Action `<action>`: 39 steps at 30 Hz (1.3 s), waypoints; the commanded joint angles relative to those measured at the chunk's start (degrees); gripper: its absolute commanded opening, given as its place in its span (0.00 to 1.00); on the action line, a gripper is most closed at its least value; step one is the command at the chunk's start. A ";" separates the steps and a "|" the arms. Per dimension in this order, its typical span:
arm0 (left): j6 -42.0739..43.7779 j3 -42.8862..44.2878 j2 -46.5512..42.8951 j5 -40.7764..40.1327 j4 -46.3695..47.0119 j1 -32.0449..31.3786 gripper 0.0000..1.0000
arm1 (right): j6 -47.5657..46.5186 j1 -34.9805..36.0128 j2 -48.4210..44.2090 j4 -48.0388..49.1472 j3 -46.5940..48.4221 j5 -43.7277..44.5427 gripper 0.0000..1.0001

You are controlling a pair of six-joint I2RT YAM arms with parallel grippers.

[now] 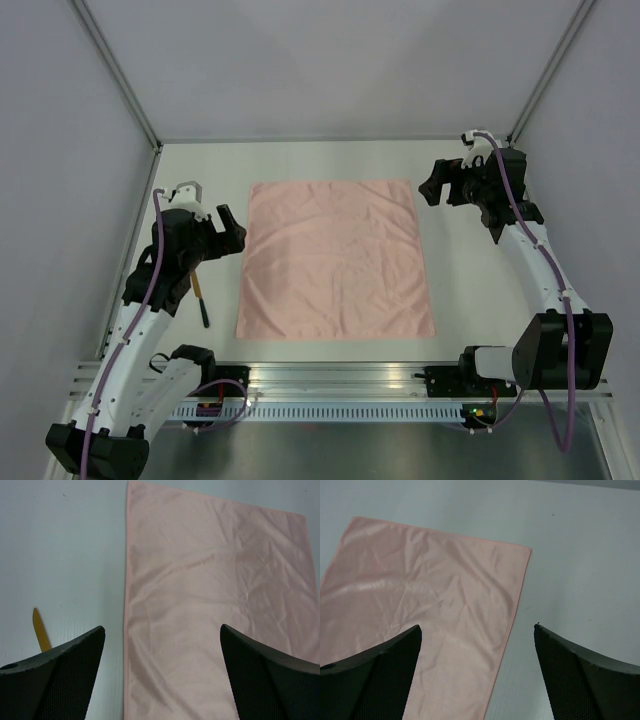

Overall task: Fold the napkin, place the utensils inside, and roll it up
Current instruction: Fold the napkin

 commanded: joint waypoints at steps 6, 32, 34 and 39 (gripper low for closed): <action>2.96 1.70 -0.45 3.88 0.58 0.15 0.99 | -1.34 -0.70 -1.57 -0.69 0.03 -2.15 0.98; -1.61 30.69 63.07 -28.81 21.59 -67.70 0.86 | -2.48 -1.93 1.42 -10.10 9.70 -0.84 0.95; -1.08 32.62 65.89 -26.44 24.14 -68.67 0.84 | -2.48 -2.28 1.33 -10.54 10.14 -0.93 0.94; -0.99 37.29 71.60 -22.40 25.46 -70.07 0.79 | -2.31 -2.81 1.16 -11.51 11.37 -1.19 0.94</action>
